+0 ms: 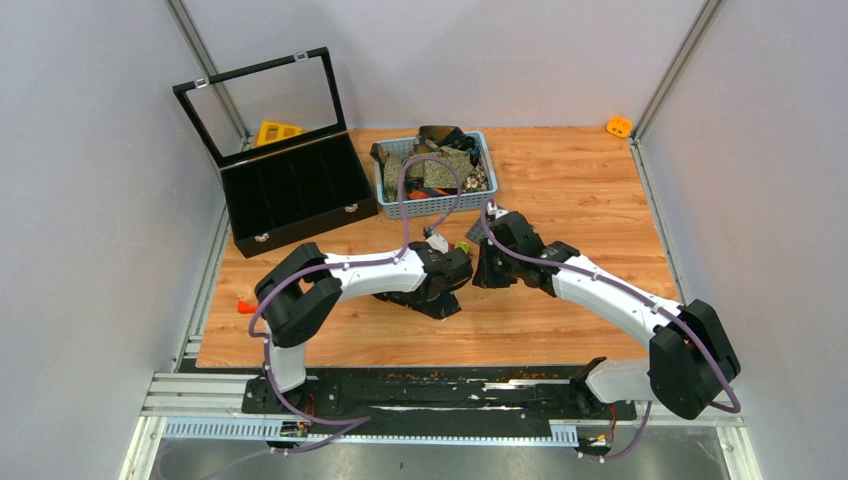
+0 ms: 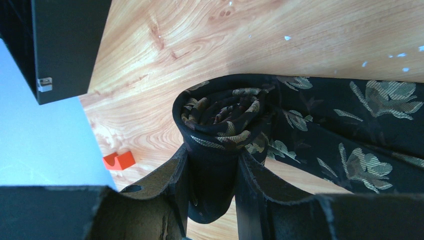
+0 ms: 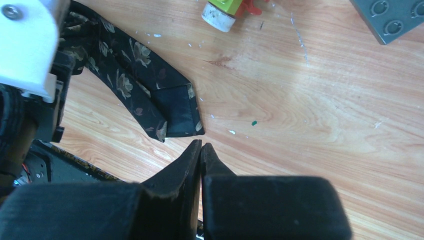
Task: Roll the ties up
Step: Roll the tie at the center of the board.
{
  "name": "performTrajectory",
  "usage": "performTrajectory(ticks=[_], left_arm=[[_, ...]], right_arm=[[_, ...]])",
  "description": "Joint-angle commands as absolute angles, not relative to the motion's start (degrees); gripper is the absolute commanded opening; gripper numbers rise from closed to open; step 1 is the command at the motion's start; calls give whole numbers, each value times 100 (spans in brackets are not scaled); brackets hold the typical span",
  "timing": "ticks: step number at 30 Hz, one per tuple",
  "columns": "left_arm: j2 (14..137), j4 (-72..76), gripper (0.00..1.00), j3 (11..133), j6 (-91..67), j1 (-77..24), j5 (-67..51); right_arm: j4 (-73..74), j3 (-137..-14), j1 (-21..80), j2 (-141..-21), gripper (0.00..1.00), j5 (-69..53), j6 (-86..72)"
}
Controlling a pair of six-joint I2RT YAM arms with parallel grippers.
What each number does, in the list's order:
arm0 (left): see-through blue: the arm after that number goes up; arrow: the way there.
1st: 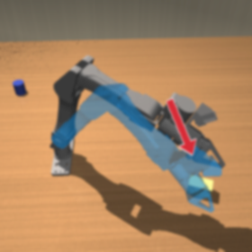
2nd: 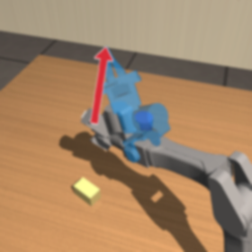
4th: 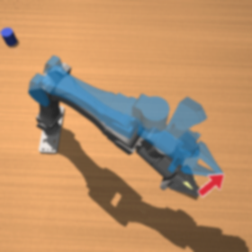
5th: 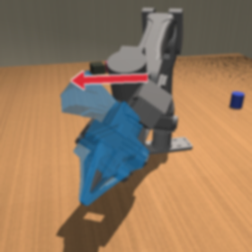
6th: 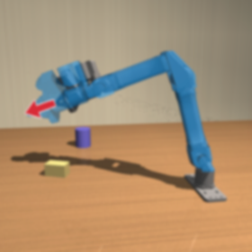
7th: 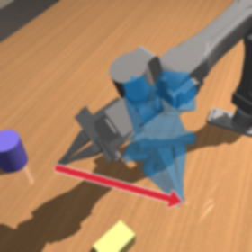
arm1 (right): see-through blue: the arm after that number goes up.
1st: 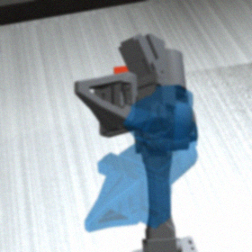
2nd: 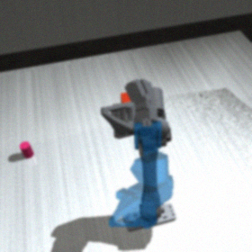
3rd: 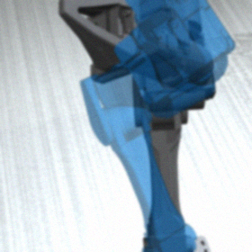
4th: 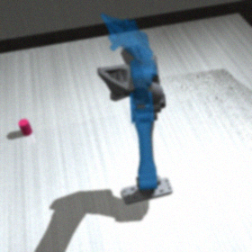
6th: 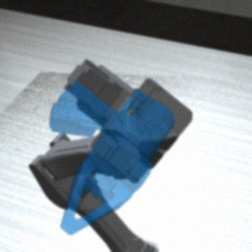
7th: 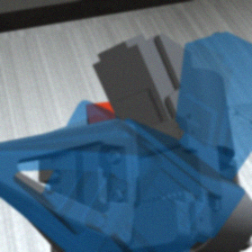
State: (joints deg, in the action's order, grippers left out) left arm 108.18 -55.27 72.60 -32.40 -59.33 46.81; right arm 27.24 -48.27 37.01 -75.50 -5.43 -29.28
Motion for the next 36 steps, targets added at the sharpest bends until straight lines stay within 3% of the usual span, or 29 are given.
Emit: performTrajectory(ticks=[1, 14, 36], left_arm=[[11155, -5793, 23, 7699, -3681, -6110, 4950], [11738, -5757, 40, 8130, -3896, -6346, 4550], [10760, -4797, 69, 8034, -3446, -6285, 3337]], right_arm=[[2680, -4791, 3661, -7336, 5, -477, -2971], [2795, -4741, 3635, -7119, 5, -448, -2970], [3052, -4693, 3630, -6692, 5, -414, -3009]])
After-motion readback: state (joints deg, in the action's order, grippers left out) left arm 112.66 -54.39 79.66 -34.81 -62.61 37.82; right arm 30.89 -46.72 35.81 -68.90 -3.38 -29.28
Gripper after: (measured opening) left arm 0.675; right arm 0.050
